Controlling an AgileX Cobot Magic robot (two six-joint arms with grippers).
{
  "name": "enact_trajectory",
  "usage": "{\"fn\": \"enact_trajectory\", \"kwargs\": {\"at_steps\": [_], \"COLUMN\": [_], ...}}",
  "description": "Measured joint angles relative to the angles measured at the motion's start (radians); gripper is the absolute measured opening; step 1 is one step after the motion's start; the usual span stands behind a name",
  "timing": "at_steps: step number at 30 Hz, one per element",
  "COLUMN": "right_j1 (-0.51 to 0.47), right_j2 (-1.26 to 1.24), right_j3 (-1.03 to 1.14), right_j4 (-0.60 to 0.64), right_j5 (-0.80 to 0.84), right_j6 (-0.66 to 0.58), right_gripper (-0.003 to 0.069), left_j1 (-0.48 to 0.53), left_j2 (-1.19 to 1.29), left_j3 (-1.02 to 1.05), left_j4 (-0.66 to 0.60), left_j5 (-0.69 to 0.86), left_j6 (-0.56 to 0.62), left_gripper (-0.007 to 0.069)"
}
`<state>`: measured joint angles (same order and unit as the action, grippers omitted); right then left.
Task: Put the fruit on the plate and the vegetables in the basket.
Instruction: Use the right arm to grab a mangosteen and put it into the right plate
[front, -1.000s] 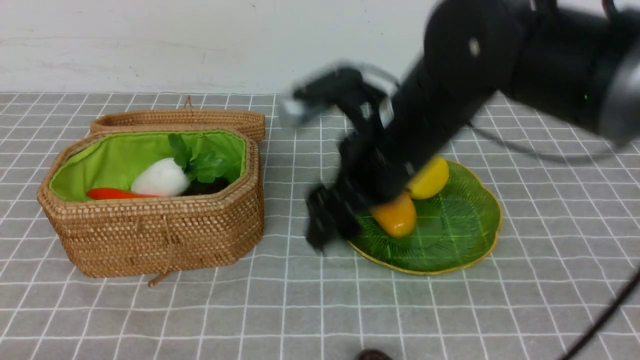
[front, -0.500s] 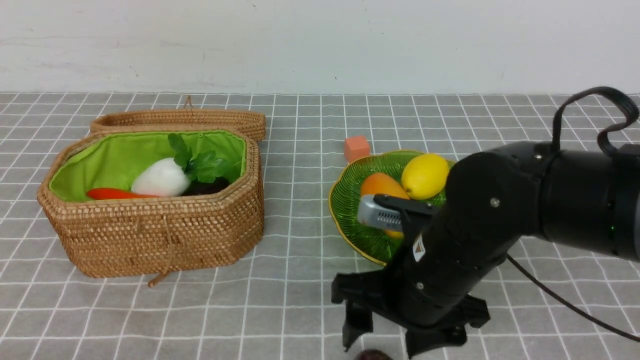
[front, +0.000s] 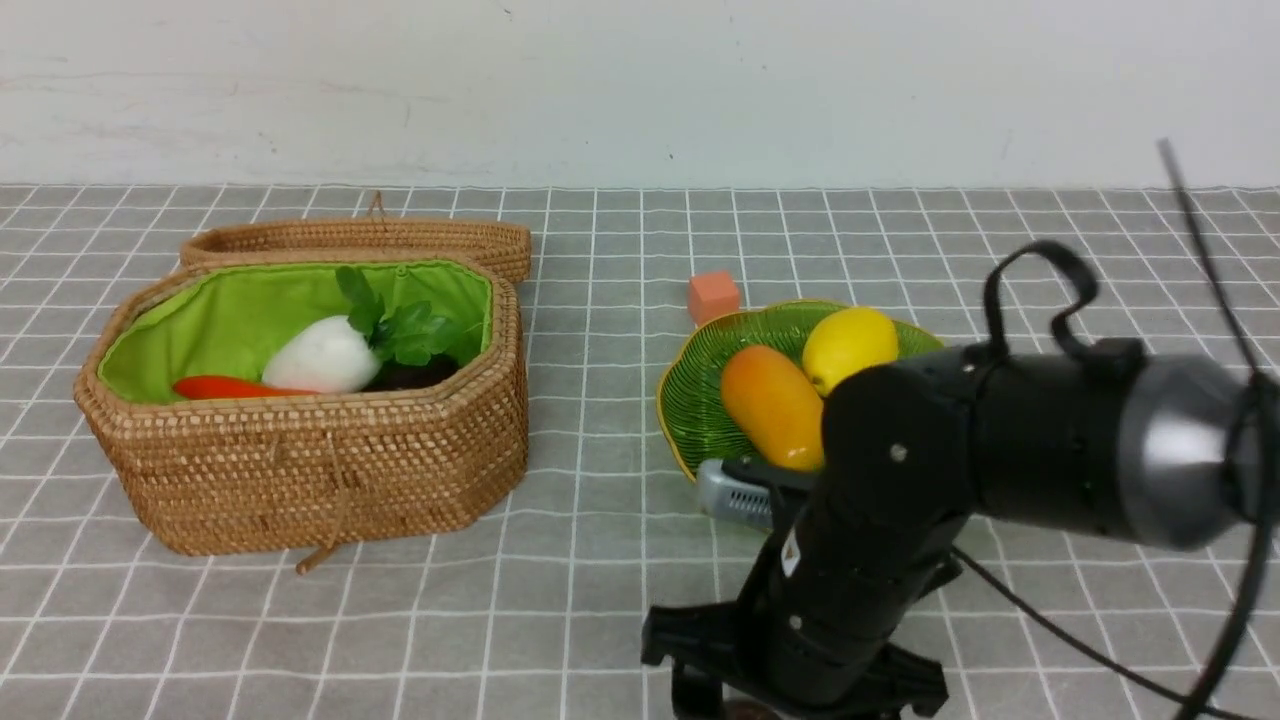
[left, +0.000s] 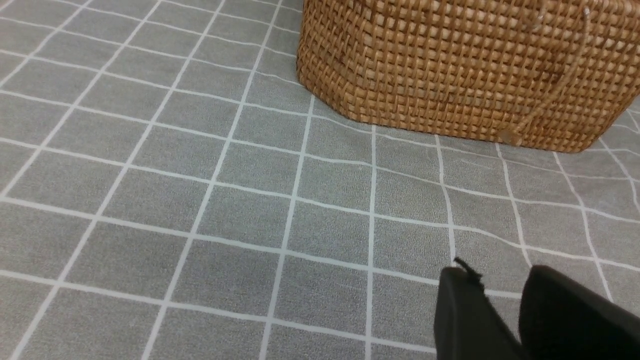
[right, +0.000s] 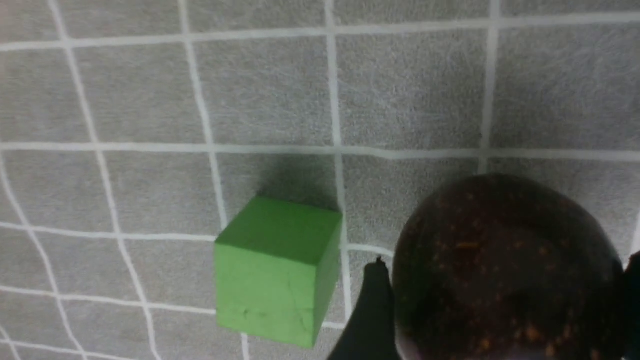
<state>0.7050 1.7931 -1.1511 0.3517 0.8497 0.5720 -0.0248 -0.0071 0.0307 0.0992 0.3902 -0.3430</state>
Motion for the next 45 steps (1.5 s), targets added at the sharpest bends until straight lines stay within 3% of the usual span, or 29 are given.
{"fn": "enact_trajectory", "kwargs": {"at_steps": [4, 13, 20, 27, 35, 39, 40, 43, 45], "right_j1": [0.000, -0.029, -0.265, -0.427, -0.455, -0.455, -0.455, -0.455, -0.455], "right_j2": [0.005, -0.001, -0.038, -0.035, 0.058, 0.082, 0.084, 0.081, 0.076], "right_j3": [0.000, -0.023, -0.230, -0.288, -0.289, -0.289, -0.289, -0.289, -0.289], "right_j4": [0.012, 0.023, 0.011, -0.145, -0.152, -0.146, -0.147, -0.155, -0.155], "right_j5": [-0.010, -0.001, 0.016, -0.042, -0.038, -0.038, -0.042, -0.048, -0.047], "right_j6": [-0.033, -0.105, -0.280, -0.273, -0.226, -0.213, -0.210, -0.207, -0.207], "right_gripper": [0.0506, 0.0505, 0.0505, 0.0505, 0.0505, 0.0555, 0.0610, 0.0671, 0.0676], "left_j1": [0.000, 0.000, 0.000, 0.000, 0.000, 0.000, 0.000, 0.000, 0.000], "left_j2": [0.000, 0.000, 0.000, 0.000, 0.000, 0.000, 0.000, 0.000, 0.000], "left_j3": [0.000, 0.000, 0.000, 0.000, 0.000, 0.000, 0.000, 0.000, 0.000], "left_j4": [0.000, 0.000, 0.000, 0.000, 0.000, 0.000, 0.000, 0.000, 0.000], "left_j5": [0.000, 0.000, 0.000, 0.000, 0.000, 0.000, 0.000, 0.000, 0.000], "left_j6": [0.000, 0.000, 0.000, 0.000, 0.000, 0.000, 0.000, 0.000, 0.000], "left_gripper": [0.0183, 0.0189, 0.0201, 0.0207, 0.0207, 0.0207, 0.0207, 0.0207, 0.0207]}}
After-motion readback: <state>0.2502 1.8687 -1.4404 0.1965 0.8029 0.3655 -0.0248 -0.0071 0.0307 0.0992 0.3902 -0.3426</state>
